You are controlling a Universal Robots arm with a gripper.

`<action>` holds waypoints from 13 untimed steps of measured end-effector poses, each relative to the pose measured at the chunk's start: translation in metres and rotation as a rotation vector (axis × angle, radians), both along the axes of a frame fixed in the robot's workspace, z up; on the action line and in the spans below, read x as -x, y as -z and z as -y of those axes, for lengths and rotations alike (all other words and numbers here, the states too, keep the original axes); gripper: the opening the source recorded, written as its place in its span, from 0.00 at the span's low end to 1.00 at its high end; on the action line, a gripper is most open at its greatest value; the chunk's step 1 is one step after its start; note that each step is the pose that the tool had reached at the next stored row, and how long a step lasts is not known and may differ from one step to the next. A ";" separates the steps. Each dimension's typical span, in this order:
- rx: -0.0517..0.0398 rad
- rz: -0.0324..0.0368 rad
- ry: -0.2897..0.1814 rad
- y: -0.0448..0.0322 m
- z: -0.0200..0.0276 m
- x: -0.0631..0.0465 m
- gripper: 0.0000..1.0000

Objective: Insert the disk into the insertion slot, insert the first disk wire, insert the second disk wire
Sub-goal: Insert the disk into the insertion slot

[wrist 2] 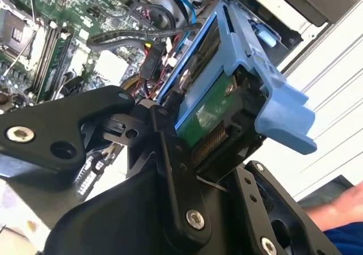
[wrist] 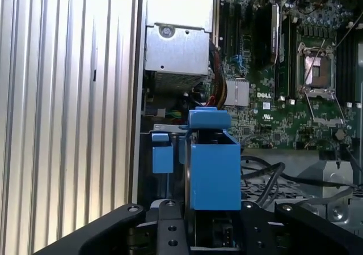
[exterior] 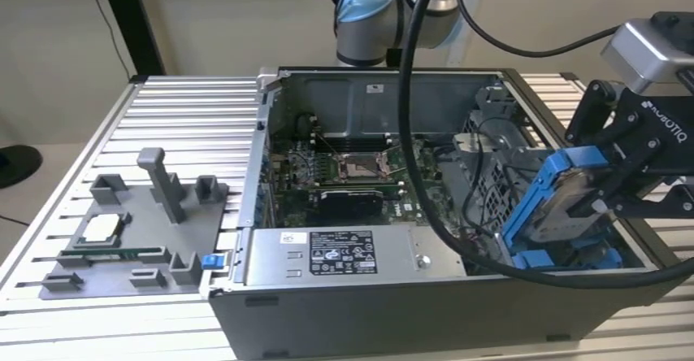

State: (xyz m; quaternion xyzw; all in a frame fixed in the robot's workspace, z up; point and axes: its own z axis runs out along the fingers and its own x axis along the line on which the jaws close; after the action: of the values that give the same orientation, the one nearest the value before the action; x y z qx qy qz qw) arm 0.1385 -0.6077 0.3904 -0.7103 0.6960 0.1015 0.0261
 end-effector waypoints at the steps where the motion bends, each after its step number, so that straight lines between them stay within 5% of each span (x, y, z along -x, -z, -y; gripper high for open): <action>1: -0.0033 0.0002 0.000 -0.0025 0.0001 0.000 0.00; 9: -0.0096 -0.0005 0.000 -0.0267 0.0005 0.000 0.00; 13: -0.0104 -0.0005 0.001 -0.0295 0.0004 0.000 0.00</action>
State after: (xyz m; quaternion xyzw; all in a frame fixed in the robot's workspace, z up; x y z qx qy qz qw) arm 0.1385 -0.6082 0.4199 -0.7100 0.6957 0.1052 0.0296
